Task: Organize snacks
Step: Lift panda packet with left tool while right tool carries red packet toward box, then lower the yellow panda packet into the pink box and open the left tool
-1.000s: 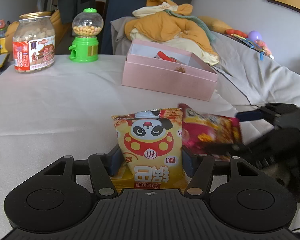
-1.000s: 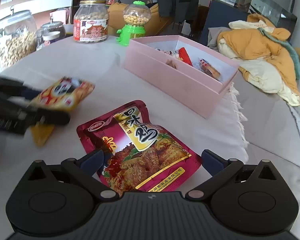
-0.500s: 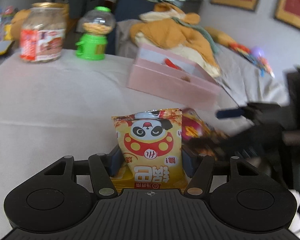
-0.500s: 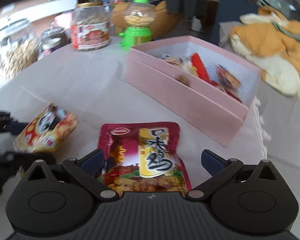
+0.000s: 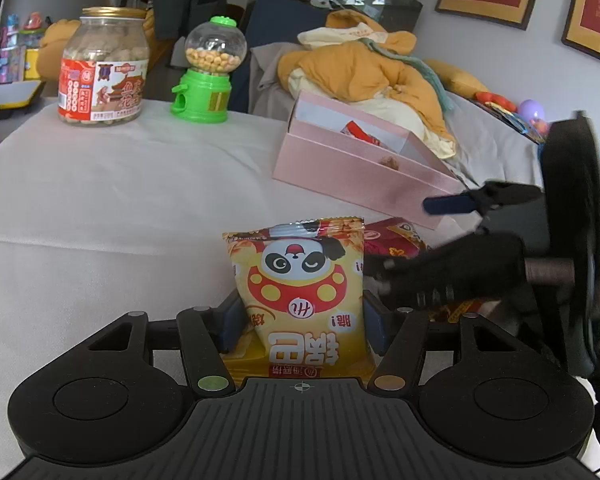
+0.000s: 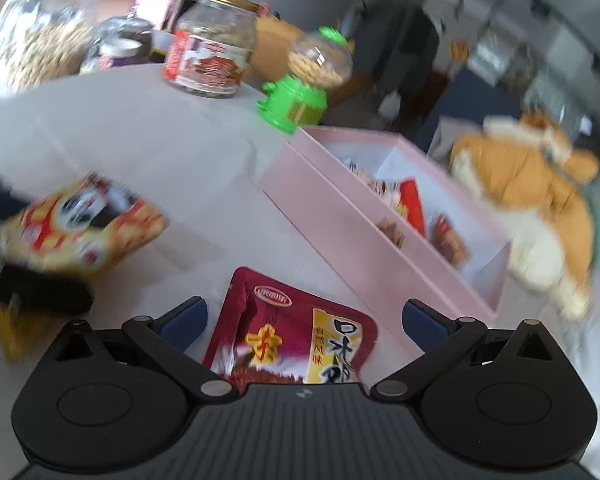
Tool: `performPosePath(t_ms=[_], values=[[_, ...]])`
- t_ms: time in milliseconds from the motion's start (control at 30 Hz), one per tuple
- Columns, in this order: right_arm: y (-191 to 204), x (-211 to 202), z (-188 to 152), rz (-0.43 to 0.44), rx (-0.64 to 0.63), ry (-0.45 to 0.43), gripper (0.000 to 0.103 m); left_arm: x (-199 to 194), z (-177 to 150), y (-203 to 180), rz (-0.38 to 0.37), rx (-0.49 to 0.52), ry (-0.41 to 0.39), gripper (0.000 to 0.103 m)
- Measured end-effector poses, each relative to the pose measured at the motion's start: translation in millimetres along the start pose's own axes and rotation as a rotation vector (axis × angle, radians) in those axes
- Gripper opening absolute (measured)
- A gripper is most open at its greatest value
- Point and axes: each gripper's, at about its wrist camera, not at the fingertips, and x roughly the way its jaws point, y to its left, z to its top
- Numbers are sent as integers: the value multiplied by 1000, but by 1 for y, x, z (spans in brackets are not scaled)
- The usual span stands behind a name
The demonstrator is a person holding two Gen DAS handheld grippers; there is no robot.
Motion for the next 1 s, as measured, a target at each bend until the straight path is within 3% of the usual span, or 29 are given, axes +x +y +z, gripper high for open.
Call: performPosePath(t_ms=[167, 200, 267, 333, 400, 733, 867, 1000], values=[[-50, 34, -6, 229, 354, 108, 103, 1, 0, -2, 9, 13, 3, 65], [-56, 33, -10, 242, 395, 81, 103, 1, 0, -2, 11, 15, 3, 65], [-55, 32, -12, 246, 380, 87, 103, 1, 0, -3, 15, 22, 5, 65], [-42, 29, -11, 190, 327, 91, 103, 1, -1, -4, 19, 27, 7, 65], [-40, 27, -10, 169, 366, 118, 103, 2, 0, -4, 23, 32, 9, 65], [-35, -14, -19, 177, 373, 173, 72, 4, 3, -10, 37, 79, 24, 64], [-37, -39, -31, 162, 358, 164, 69, 2, 11, -15, -13, 107, 27, 64], [-48, -63, -41, 180, 394, 153, 67, -2, 47, -30, -57, 140, -37, 64]])
